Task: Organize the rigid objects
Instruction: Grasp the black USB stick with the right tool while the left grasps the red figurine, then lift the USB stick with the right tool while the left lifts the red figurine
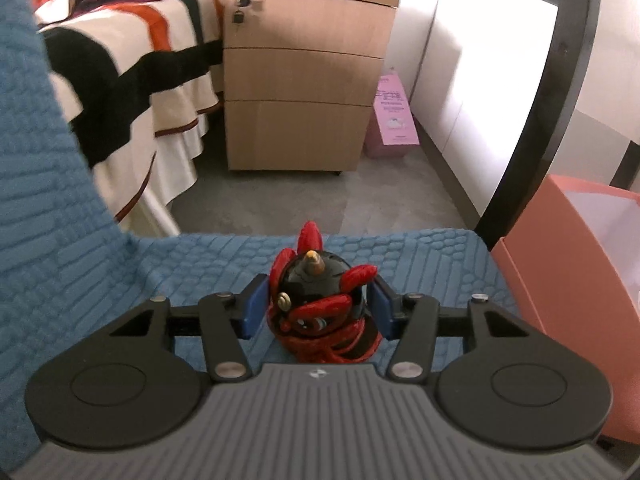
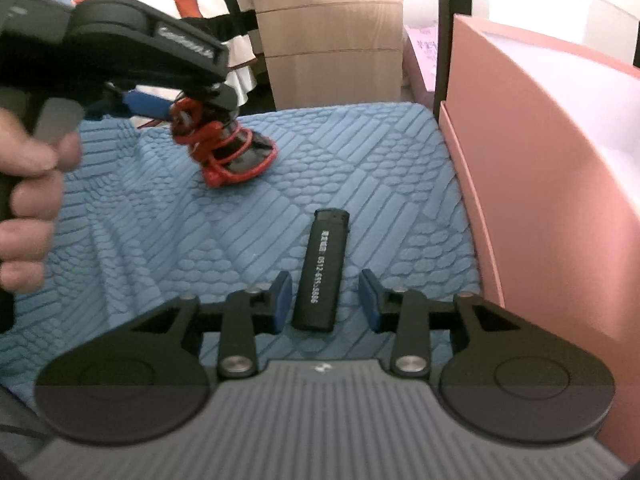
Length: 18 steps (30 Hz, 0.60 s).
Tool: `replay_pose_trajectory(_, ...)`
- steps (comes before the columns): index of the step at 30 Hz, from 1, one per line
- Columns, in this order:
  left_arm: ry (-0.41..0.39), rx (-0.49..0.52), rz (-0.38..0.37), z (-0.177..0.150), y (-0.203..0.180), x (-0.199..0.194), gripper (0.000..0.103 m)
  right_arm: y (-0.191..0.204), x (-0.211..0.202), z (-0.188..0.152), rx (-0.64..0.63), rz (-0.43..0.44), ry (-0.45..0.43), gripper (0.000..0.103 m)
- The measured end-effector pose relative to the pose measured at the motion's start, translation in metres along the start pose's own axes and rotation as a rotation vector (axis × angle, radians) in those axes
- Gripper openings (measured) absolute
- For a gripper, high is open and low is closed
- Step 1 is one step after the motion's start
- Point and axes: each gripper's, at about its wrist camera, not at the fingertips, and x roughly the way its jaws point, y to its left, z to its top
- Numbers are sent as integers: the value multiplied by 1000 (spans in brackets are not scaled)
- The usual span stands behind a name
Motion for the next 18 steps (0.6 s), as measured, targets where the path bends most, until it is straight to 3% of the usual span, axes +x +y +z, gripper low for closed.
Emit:
replay_pose_trajectory(3,19,-46,2,-11,9,-12,59,5,-1,-1,-44,-23,2,25)
replay_pose_trajectory(11,54,-69,39,-39,11,-48,58,4,-13,-7,-25,-8,36,25)
replay_pose_trajectory(18,55,-88,27,-63,6,-79,58,6,-32,-21,-19,7,55,25)
